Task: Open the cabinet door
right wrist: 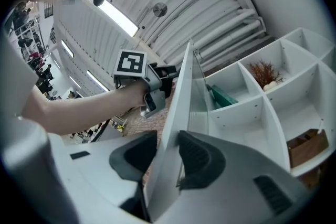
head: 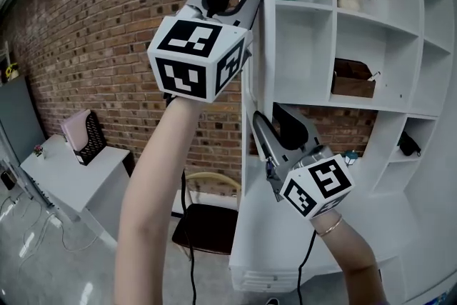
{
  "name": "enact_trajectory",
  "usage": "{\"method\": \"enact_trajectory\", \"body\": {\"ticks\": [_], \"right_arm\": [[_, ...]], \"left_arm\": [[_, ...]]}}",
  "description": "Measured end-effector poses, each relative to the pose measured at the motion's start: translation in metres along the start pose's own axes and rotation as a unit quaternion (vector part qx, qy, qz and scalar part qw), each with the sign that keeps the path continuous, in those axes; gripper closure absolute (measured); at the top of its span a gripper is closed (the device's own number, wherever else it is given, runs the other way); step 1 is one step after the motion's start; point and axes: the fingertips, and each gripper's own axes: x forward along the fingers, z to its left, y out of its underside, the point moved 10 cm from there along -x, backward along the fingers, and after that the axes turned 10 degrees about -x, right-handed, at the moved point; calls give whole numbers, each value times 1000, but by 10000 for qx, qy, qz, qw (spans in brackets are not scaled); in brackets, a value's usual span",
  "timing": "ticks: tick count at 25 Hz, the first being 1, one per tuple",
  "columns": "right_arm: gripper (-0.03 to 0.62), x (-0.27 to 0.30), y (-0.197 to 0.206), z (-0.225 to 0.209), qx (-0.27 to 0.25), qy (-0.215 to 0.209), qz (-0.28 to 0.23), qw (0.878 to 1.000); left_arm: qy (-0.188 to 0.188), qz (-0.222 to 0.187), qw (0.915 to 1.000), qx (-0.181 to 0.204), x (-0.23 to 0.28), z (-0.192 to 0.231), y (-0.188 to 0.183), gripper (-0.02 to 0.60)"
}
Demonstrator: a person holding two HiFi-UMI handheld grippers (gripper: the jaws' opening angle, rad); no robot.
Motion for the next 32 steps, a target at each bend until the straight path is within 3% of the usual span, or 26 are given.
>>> {"method": "enact_trajectory", "body": {"ticks": [20,24,32], "right_arm": [[462,43,4,52,133,-429,-143,9989],[461,45,5,54,140,-392,-222,9989],[464,49,0,54,103,-357,-78,9993]], "left_arm": [[-551,167,9983,-39,-50,55,-5,502],[-562,130,9983,81,-58,59,-8,503],[-560,164,9983,-36,-69,61,0,502]]}}
